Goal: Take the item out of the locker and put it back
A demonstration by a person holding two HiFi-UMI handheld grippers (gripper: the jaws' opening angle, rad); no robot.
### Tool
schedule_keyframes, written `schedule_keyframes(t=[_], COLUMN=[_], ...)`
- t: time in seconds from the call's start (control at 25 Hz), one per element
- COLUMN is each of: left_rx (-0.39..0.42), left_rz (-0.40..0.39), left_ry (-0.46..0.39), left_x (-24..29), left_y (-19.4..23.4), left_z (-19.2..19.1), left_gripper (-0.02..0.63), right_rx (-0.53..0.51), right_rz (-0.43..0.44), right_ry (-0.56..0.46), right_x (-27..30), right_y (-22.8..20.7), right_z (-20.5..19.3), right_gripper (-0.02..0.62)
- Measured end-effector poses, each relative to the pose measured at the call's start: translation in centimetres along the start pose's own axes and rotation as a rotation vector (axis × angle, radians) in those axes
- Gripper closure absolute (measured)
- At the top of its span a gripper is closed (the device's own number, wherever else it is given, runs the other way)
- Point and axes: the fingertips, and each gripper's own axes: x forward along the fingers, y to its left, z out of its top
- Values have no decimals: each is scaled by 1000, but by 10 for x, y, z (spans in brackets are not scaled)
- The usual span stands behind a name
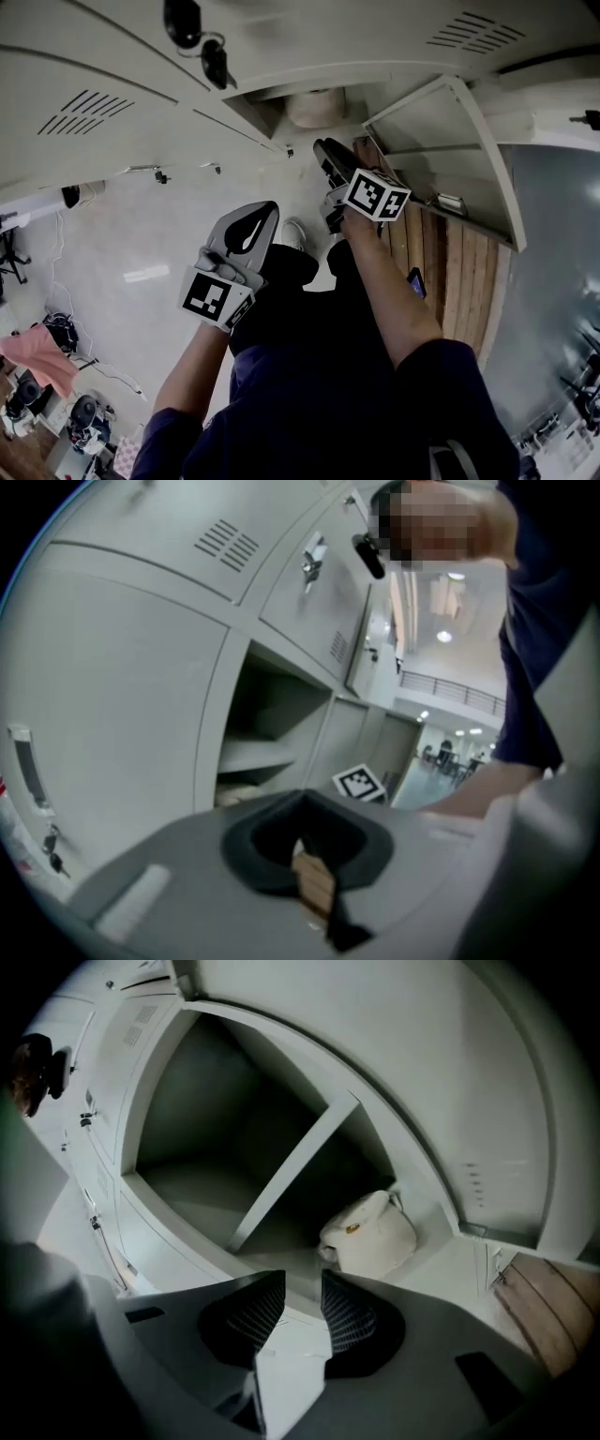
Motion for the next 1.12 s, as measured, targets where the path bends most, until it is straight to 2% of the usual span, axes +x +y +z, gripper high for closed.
schedule_keyframes(t=[0.24, 0.48, 1.12], left_rx=[6, 17, 6], left_rz=[-6, -17, -34], left_ry=[24, 51, 95], left_x=[27, 43, 55], left_y=[12, 21, 31], left_z=[-33, -53, -67], left_gripper=[603, 602, 603], right_rx=[117, 249, 347], right_rz=[-11, 2, -5], right_ry=[-35, -97, -138], right_x=[28, 50, 74], right_y=[-45, -74, -100], right_z=[-17, -18, -13], right_gripper=[495, 483, 477])
